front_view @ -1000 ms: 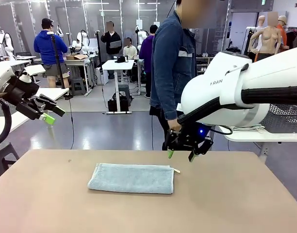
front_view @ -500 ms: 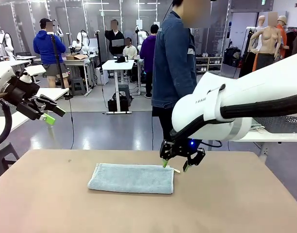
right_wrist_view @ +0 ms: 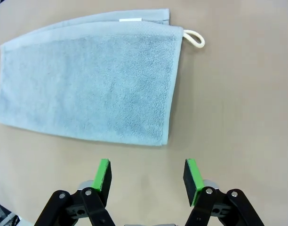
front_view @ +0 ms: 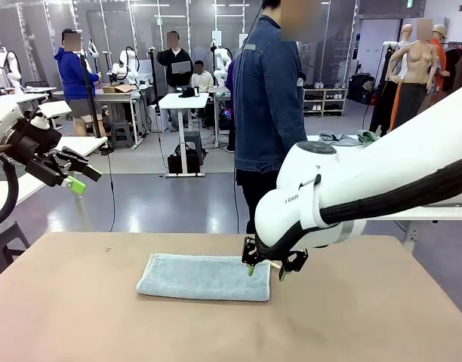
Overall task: Fold the towels and place them in the basket.
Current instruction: When a person lays out a Towel with hook on the table, fold it in half twice.
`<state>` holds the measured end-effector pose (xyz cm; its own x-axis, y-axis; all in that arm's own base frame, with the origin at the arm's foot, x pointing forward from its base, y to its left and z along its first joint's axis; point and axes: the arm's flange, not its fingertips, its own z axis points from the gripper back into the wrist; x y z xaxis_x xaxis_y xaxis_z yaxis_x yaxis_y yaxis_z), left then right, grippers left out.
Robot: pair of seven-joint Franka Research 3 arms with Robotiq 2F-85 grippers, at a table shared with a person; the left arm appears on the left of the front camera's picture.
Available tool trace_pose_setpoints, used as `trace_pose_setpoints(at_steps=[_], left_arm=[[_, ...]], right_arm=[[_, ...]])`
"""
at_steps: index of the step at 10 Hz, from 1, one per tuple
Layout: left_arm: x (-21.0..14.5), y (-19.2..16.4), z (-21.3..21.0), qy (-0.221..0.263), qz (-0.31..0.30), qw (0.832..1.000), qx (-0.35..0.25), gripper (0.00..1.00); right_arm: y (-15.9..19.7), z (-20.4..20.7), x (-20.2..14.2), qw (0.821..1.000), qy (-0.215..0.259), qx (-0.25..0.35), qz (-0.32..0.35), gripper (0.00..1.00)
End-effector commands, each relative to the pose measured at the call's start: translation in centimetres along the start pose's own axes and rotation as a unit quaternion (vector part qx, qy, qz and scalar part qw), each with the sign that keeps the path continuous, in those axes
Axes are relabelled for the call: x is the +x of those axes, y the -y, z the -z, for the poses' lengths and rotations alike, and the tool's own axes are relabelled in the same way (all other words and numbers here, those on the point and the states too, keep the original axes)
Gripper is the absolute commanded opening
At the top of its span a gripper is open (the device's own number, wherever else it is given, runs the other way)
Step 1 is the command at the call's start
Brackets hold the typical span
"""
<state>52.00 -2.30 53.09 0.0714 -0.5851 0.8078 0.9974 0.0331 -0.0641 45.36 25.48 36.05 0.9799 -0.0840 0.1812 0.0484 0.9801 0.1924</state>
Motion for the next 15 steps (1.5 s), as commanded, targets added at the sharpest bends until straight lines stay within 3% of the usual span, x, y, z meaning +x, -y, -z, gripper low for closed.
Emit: trace_pose_setpoints(at_steps=[1,15], left_arm=[[0.0,0.0,-0.1,0.0,0.0,1.0,0.001,1.0],[0.0,0.0,-0.1,0.0,0.0,1.0,0.001,1.0]], right_arm=[[-1.8,1.2,0.8,1.0,0.02,-0.014,0.02,0.78],[-2.4,7.9,3.8,0.996,0.055,-0.051,0.037,0.78]])
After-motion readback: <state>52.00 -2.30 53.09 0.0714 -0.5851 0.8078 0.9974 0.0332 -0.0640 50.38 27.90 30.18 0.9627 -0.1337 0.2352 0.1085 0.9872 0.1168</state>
